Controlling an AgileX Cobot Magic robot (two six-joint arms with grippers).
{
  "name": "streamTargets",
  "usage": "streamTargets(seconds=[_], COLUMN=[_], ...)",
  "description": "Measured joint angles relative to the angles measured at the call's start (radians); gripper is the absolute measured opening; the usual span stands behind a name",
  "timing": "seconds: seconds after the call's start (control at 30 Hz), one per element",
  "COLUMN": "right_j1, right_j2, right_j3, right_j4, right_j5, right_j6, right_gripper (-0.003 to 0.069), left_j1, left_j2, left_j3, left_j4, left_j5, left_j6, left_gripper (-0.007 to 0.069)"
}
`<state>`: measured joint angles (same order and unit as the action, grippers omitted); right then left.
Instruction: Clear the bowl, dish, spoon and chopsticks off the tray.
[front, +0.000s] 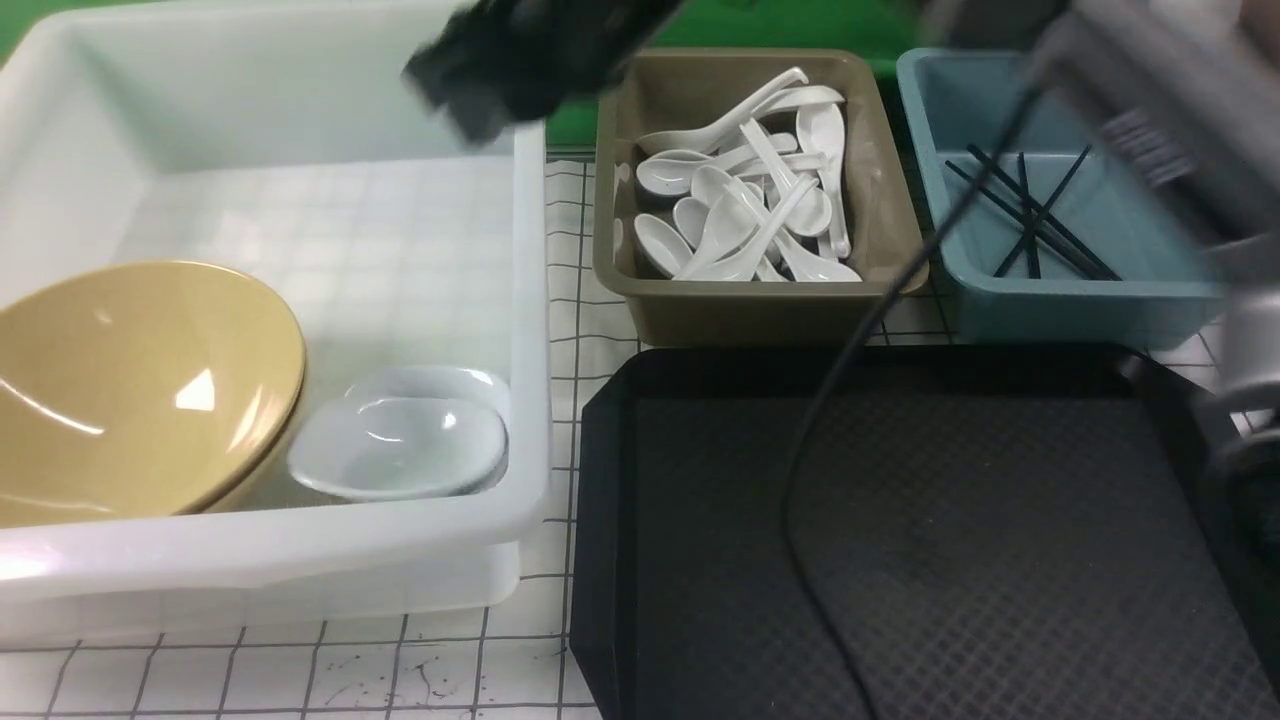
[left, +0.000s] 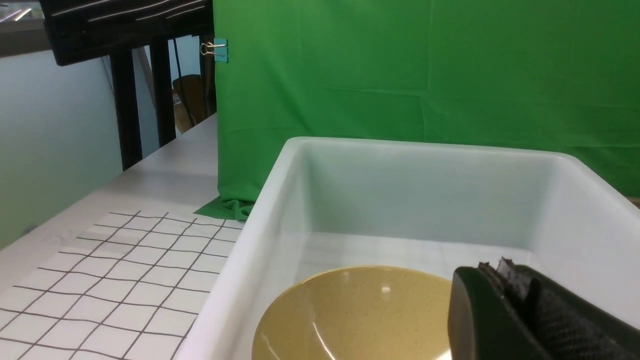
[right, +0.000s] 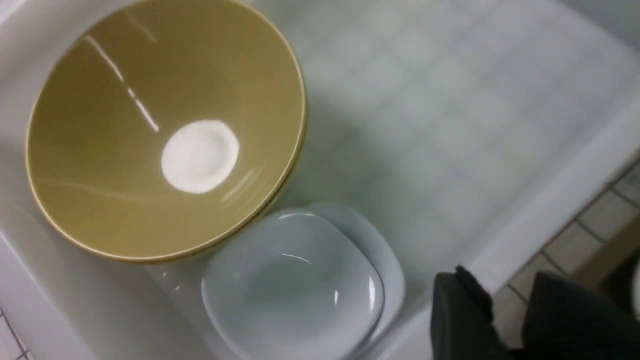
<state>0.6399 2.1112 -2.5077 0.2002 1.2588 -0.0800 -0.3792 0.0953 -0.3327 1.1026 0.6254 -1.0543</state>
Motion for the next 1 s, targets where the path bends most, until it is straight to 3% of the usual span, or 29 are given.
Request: streamTargets(seconds=[0.07,0.13,0.3,0.5,0.6,0.77,1.0], right_j1=[-0.041,-0.066,-0.143,-0.15,-0.15,-0.15,-0.15], right_j2=[-0.129,-0.187,-0.481,-0.811,-0.951,-1.287,-1.521], right_j3=[0.114,0.174,0.544,0.981,1.184,1.622,2.008], right_j4=[-0.032,-0.065,-0.266,-0.494,-0.549,-0.541,-0.504], right_j5=[0.0,0.0,0.001,-0.011,-0.087,-0.483,-0.929], right_j6=[-0.025,-0.03,-0.057,-0.023,0.027,0.15,0.205], right_gripper=[0.0081,0.005,0.0037,0.0037,0.0037,0.0037,0.0037], left_j1=[0.0,0.0,0.0,0.0,0.0,0.0,0.0], left_j2=[0.0,0.0,0.0,0.0,0.0,0.0,0.0], left_j3=[0.0,0.0,0.0,0.0,0.0,0.0,0.0], left_j4=[-0.004,-0.005,-0.005,-0.006,-0.006,-0.006,-0.006], left_j5=[0.0,-0.001,-0.004,-0.004,-0.004,-0.004,-0.004], left_j6=[0.0,0.0,0.0,0.0,0.0,0.0,-0.006], left_gripper=[-0.0006,-0.0006,-0.0006,-0.0006,-0.0006,-0.0006,-0.0006])
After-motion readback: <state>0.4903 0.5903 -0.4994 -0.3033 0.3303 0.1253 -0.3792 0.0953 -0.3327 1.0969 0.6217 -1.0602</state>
